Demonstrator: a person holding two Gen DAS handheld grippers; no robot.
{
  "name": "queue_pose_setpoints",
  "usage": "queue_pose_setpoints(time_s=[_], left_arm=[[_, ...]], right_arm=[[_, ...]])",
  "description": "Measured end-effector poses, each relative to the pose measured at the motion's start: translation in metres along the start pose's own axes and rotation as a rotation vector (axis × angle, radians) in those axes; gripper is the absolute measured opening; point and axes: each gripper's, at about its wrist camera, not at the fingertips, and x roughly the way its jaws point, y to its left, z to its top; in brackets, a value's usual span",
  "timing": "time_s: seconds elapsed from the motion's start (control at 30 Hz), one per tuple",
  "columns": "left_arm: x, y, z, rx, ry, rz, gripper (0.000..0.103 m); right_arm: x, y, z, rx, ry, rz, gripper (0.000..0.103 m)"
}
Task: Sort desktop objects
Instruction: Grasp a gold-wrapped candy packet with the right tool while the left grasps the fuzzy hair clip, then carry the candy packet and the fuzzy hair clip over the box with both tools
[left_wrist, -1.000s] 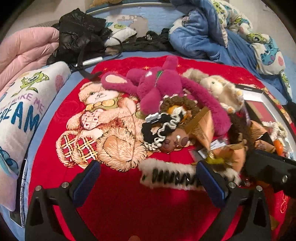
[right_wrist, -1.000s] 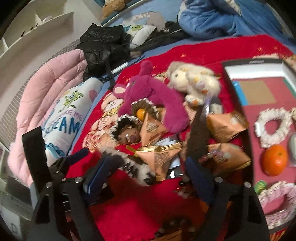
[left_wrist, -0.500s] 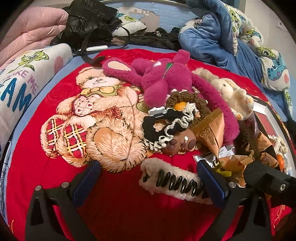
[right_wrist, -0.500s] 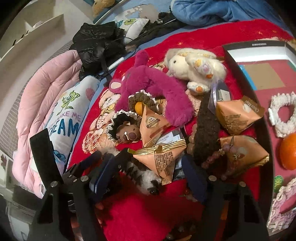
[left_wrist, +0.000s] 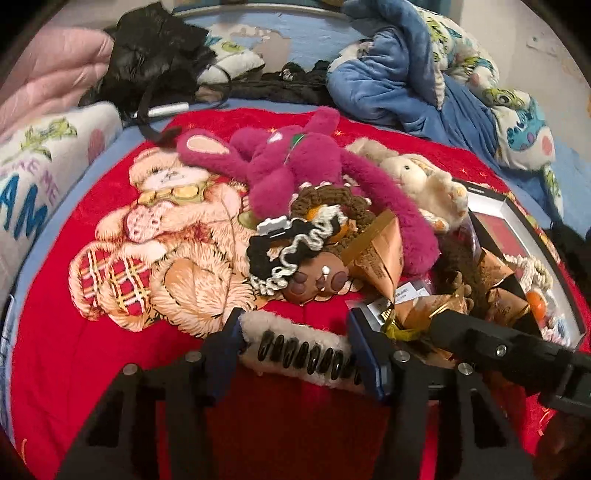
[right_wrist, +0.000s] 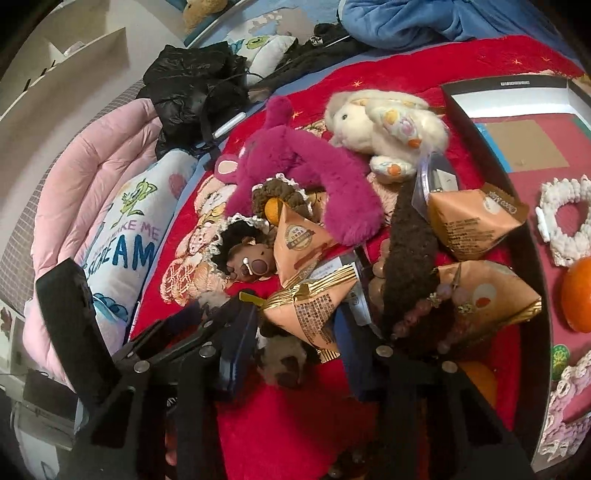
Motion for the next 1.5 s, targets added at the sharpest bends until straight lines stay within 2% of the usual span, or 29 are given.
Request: queue_pose_setpoints(time_s=[0.2, 0.57, 0.8, 0.97, 1.03, 1.17, 1.3, 1.5], left_arm=[[-0.002, 0.011, 0.001, -0.050, -0.001, -0.052, 0.057], [-0.034, 0.008, 0.006, -0.016, -0.085, -0.011, 0.057], [-0.055, -0.005, 0.011, 0.010, -0.128, -0.026, 0.057], [-0.055, -0.037, 0.011, 0.046, -0.119, -0.059, 0.057], [-0.057, -0.055, 0.012, 0.060, -0.118, -0.089, 0.057], [-0.061, -0.091, 0.012, 0.115, -0.132, -0.099, 0.057], [-0.062, -0.130, 0.011, 0.158, -0.129, -0.126, 0.057], [-0.054, -0.180, 0.009, 0.159, -0.112, -0.196, 0.057]], right_arm=[[-0.008, -0.002, 0.000, 0.013, -0.021, 0.030, 0.040], [-0.030, 0.005, 0.006, 0.005, -0.088, 0.063, 0.040], [-0.044, 0.002, 0.009, 0.005, -0.121, 0.067, 0.039], [-0.056, -0.009, 0.009, 0.017, -0.135, 0.059, 0.039], [-0.066, -0.018, 0.009, 0.030, -0.152, 0.056, 0.040], [-0.091, -0.039, 0.010, 0.060, -0.194, 0.052, 0.039], [-0.123, -0.071, 0.010, 0.101, -0.246, 0.019, 0.040], [-0.169, -0.124, 0.005, 0.179, -0.321, -0.043, 0.040]])
